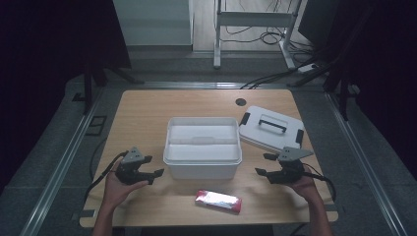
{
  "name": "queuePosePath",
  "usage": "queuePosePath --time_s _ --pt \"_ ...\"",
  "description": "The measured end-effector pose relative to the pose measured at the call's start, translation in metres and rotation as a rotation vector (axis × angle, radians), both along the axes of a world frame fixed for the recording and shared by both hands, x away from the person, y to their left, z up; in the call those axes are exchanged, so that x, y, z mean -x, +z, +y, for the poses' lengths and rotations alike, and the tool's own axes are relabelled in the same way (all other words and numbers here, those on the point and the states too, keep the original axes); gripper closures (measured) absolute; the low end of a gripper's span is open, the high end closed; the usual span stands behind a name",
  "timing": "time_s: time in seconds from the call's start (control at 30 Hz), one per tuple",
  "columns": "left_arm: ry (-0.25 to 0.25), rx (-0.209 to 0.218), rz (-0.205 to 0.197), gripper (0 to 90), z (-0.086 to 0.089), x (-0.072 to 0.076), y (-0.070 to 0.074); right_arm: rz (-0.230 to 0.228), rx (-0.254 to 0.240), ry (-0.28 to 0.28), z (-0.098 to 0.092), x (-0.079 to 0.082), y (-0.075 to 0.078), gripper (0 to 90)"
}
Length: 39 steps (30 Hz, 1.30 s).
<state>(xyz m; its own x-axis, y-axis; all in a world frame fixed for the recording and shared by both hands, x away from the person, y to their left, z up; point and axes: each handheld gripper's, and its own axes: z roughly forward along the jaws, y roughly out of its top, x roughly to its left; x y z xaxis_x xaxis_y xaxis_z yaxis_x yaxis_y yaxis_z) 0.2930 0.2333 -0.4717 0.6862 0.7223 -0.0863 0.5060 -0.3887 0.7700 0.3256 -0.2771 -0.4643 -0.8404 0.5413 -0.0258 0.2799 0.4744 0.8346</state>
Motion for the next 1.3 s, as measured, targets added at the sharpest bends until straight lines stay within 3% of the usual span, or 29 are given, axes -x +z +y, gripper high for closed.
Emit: queuePosePath --time_s 0.2,0.4,0.57,0.8,0.87,1.17,1.3 --pt "0.003 0.012 -0.003 28.2 0.002 0.001 0.002 -0.008 0.034 0.031 -0.005 -0.019 0.02 32.8" --pt "-0.003 0.012 -0.004 28.2 0.001 0.001 0.001 -0.001 -0.016 0.058 -0.01 -0.036 0.045 33.9" --pt "-0.006 0.013 0.001 28.9 0.0 0.0 0.001 0.0 0.044 0.079 -0.002 -0.046 0.059 34.6" --pt "-0.009 0.018 0.012 28.9 -0.003 -0.001 -0.002 -0.013 0.098 0.133 0.018 -0.056 0.085 35.7" --pt "-0.013 0.022 0.011 28.9 -0.002 -0.001 -0.001 0.003 0.096 0.177 0.027 -0.061 0.097 36.5" --pt "-0.02 0.024 0.012 28.9 -0.003 -0.001 -0.002 -0.001 0.16 0.23 0.063 -0.075 0.122 36.5" --pt "-0.024 0.022 0.005 28.9 -0.001 -0.001 0.0 0.003 0.152 0.255 0.075 -0.079 0.126 36.8"
